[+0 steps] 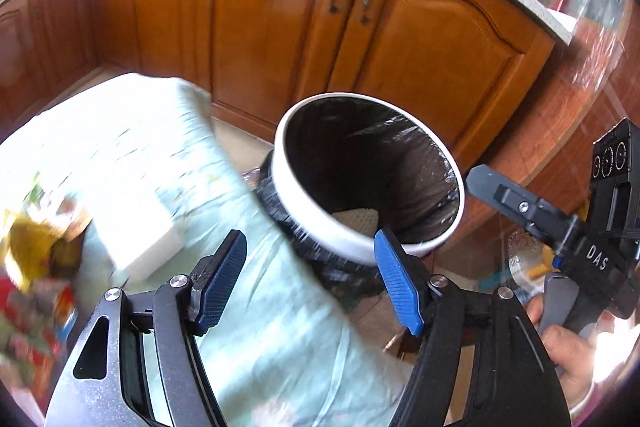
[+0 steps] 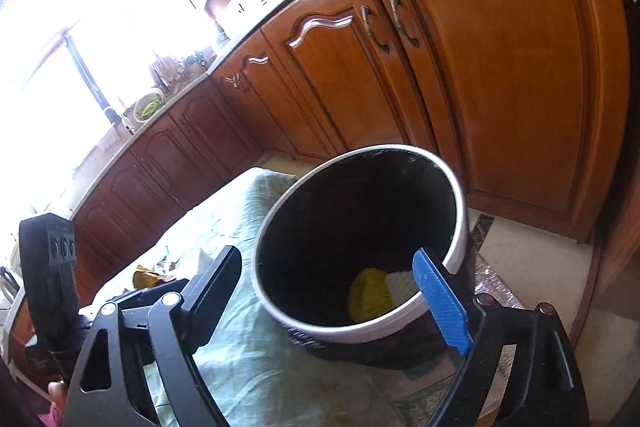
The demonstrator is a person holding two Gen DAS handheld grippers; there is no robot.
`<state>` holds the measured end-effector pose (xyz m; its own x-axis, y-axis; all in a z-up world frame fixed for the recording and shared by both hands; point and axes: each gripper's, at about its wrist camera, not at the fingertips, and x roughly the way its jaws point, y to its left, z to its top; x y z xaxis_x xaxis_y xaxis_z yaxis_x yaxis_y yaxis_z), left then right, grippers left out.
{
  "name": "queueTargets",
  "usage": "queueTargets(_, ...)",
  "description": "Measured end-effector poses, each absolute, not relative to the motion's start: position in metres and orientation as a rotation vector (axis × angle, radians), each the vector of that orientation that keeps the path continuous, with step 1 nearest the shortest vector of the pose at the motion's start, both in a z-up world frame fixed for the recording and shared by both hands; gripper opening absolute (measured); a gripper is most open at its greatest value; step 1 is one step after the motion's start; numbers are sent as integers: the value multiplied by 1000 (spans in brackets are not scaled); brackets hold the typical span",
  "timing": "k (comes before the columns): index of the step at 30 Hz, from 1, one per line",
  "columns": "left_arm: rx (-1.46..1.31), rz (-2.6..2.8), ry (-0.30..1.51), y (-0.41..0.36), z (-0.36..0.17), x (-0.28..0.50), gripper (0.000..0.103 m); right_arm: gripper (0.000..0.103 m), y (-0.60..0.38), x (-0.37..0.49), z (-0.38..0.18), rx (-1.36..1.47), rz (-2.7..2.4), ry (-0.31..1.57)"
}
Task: Collect trash
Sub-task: 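Move both tools back over the table toward the remaining trash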
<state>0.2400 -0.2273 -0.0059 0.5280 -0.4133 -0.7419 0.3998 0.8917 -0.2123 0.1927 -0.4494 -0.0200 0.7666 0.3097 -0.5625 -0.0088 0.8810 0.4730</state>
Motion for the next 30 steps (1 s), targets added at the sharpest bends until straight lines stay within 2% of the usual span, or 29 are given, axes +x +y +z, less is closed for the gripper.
queueTargets(14, -106, -346, 821, -126, 4, 176, 68, 89, -376, 176, -20, 453, 319, 717)
queueTargets(30, -230, -170, 780, -33, 6, 154, 68, 89, -299, 194, -21, 281, 444, 785)
